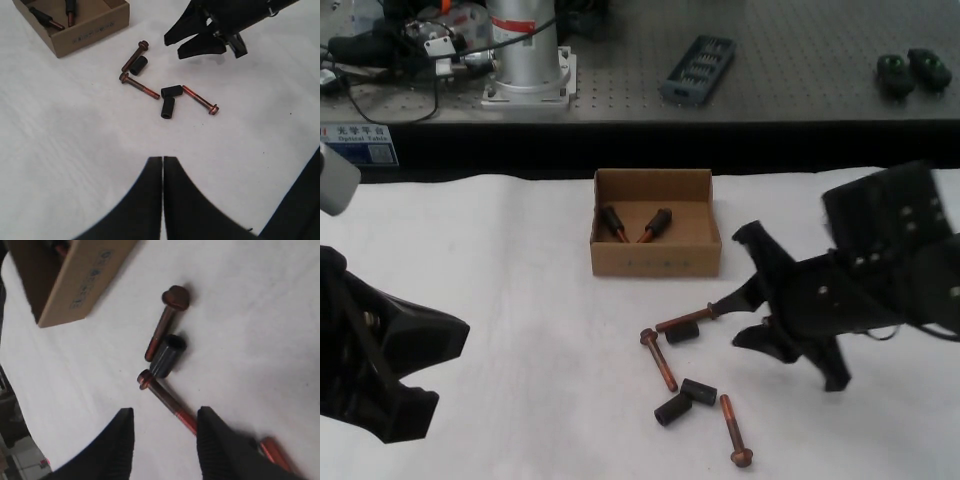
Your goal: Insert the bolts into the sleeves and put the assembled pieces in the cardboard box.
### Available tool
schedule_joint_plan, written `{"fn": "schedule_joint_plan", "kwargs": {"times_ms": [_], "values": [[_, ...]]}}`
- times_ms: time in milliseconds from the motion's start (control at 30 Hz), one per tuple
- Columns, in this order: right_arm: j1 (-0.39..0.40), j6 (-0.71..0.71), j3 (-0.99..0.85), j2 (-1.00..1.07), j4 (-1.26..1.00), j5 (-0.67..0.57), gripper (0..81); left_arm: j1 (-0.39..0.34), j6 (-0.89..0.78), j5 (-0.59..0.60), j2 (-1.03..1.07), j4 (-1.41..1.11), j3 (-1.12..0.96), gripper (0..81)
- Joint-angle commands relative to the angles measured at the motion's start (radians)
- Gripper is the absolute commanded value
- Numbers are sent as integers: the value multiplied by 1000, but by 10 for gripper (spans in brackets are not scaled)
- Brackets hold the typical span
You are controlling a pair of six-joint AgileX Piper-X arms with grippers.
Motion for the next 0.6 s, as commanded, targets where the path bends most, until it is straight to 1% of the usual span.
{"fn": "schedule_joint_plan", "kwargs": {"times_ms": [0,333,567], "values": [[2,20,-4,-29,-40,0,313,2,-11,6,-7,-2,0,7],[2,27,-215,135,24,6,313,2,-9,6,-7,-2,0,7],[2,27,-282,183,73,6,313,2,3,6,-7,-4,0,7]]}}
